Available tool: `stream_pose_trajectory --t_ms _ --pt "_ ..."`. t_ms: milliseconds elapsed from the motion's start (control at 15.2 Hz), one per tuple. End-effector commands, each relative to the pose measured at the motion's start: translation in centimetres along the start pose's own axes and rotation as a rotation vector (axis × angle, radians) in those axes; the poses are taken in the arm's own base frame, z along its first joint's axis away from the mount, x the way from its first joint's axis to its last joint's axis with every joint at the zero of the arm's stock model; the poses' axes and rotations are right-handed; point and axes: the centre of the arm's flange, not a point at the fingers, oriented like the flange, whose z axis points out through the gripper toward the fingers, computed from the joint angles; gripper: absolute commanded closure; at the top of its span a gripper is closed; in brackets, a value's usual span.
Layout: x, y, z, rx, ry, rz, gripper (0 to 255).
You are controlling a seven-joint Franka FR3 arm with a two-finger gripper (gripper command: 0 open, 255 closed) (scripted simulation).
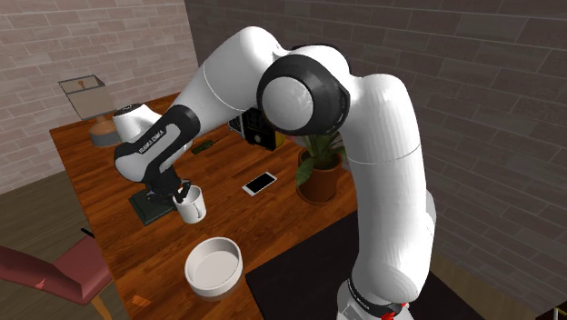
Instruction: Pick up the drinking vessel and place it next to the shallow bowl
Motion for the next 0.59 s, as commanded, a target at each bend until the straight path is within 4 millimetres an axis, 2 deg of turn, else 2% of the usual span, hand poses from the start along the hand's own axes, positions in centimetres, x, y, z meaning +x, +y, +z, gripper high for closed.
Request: stream_pose_trajectory --t_ms 0,528 --pt "0.1 0.0 1.1 0.001 0.001 0.0 255" --pt "0.3 -0.2 5.3 0.001 0.001 0.0 255"
